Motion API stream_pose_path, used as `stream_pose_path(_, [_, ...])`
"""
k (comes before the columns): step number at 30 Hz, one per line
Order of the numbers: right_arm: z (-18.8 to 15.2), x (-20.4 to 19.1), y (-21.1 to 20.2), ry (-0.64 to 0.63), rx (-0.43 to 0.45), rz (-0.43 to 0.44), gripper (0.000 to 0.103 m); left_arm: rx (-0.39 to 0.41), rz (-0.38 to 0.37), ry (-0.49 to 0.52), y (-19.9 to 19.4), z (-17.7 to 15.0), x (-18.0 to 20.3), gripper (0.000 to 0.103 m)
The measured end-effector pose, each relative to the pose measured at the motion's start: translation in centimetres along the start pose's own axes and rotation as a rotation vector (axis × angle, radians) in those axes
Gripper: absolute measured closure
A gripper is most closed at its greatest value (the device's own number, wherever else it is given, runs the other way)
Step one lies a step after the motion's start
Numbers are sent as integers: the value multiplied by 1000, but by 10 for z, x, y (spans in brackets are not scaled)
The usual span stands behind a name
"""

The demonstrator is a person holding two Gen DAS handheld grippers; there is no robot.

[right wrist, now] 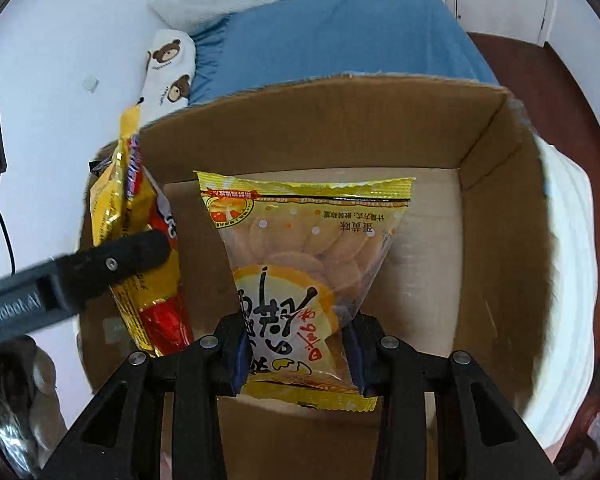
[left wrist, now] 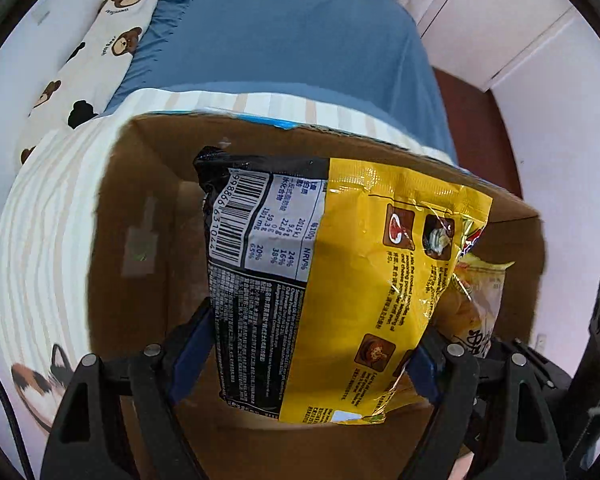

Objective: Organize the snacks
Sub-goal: 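Carry both bags into the cardboard box and open both tools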

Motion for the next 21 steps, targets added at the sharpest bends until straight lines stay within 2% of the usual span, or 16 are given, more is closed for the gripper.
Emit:
stream_pose_path(4, [11, 6, 24, -5, -14, -16, 61, -39, 38, 37, 26, 5, 4, 20])
stream_pose_path(5, [14, 7, 29, -8, -26, -21, 57, -40, 44, 51, 28, 3, 7, 20])
stream_pose_path(8, [20, 10, 42, -39, -54, -47, 8, -14, 68, 103, 33, 5, 13, 19])
stream_pose_path(12, [22, 13, 40, -77, -52, -69, 7, 82, 63, 117, 27, 10, 12, 16])
stream_pose_path(14, [23, 16, 36, -71, -41, -66, 7, 125, 58, 123, 18, 11, 13, 8])
stream_pose_path(21, [14, 25, -5, -23, 27, -67, 7, 181, 58, 140, -3, -4, 9, 8])
Point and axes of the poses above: each gripper's, at about its wrist camera, not at the fingertips, and y roughly the way its jaws point, x to its right, z to its top, the point moved 5 cm from there along y, roughly the way its jaws point, and after that the axes turned 12 degrees about x, right-handed, at the moved point
